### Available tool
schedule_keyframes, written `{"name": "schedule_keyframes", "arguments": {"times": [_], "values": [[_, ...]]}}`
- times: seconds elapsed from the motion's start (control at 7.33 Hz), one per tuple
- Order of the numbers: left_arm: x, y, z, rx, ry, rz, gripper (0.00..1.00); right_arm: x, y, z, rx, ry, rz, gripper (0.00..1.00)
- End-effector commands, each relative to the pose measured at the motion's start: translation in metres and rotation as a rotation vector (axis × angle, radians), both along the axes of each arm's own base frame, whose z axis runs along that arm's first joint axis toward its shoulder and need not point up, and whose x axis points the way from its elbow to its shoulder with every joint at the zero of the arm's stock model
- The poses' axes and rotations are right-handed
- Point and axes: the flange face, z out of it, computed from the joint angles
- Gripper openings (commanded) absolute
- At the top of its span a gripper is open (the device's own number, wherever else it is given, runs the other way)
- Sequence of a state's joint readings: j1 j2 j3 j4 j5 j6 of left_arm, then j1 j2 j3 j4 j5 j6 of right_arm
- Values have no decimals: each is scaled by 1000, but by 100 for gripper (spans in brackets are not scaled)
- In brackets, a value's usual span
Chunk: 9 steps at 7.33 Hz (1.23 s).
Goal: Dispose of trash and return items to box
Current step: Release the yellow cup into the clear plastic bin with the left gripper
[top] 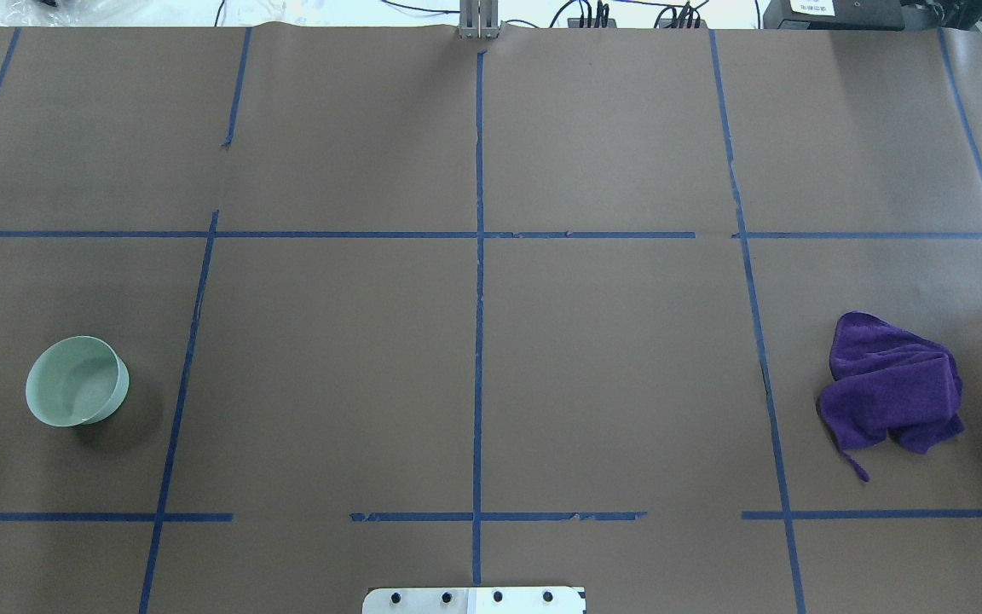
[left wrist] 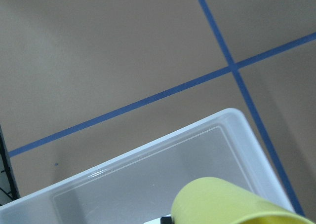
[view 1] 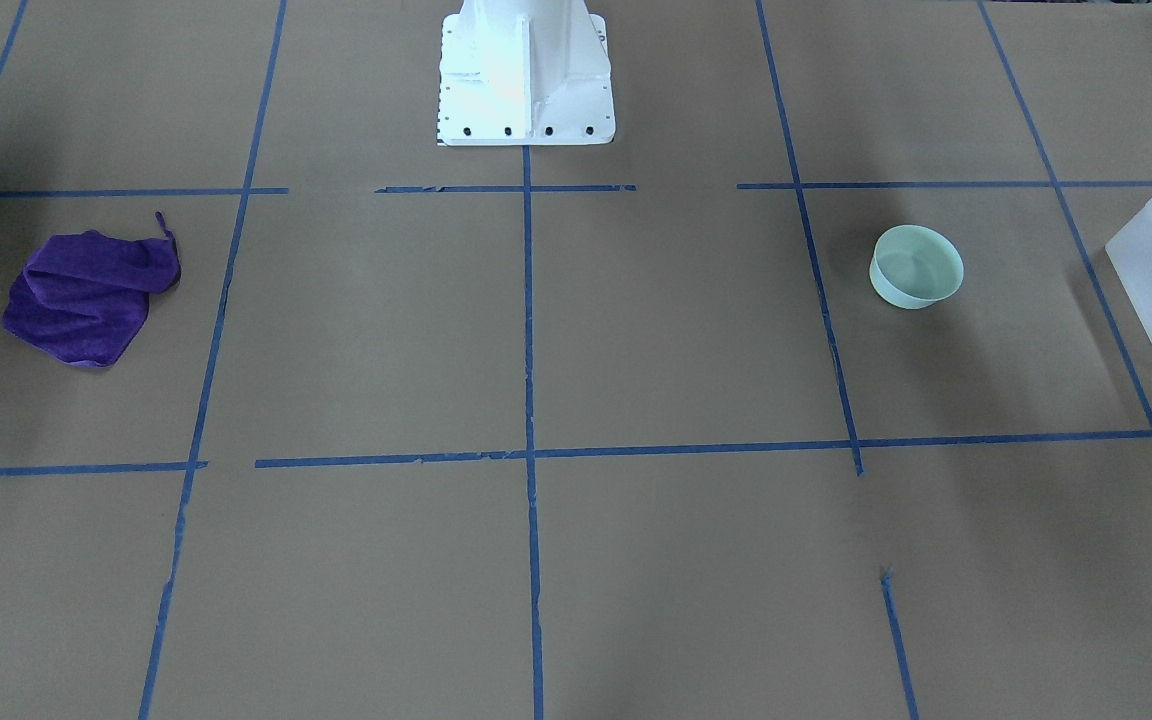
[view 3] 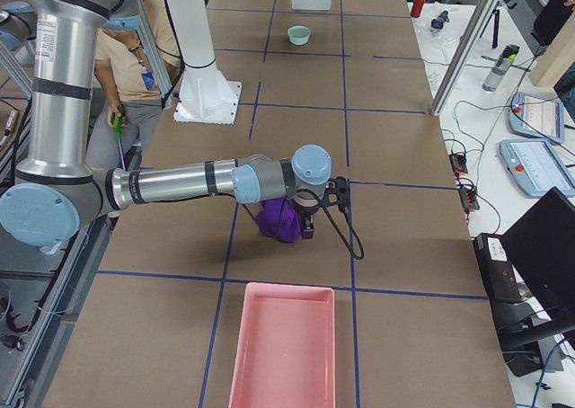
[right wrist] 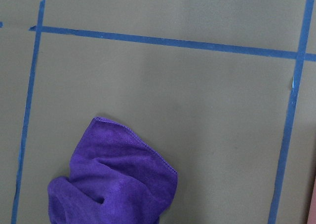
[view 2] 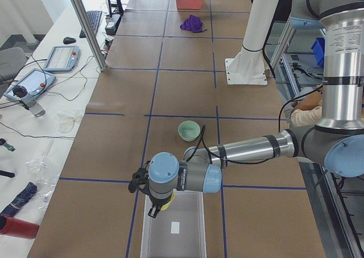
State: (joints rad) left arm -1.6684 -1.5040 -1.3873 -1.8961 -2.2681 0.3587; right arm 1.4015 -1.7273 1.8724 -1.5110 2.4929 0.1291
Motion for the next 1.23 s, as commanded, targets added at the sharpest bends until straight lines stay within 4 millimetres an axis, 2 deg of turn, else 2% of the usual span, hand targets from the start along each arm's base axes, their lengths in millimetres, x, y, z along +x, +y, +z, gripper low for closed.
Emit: {"name": "schedule_keyframes", "arguments": {"times": [0.0,0.27,0.55,0.82,1.09], "values": [[2,18,50,-89,37,2,0,-1,2,0,4,-1,0,100],[19,35,79,-152,190,9,0,-5,10,7,39,-3,-12,100],[53,35,88,-175,226,82,0,-8,13,12,40,-2,-20,100],[64,39,100,-156,221,102,0,-9,14,17,23,-6,-17,100],[71,37,99,-157,220,106,0,-10,14,19,7,-7,-12,100]]}}
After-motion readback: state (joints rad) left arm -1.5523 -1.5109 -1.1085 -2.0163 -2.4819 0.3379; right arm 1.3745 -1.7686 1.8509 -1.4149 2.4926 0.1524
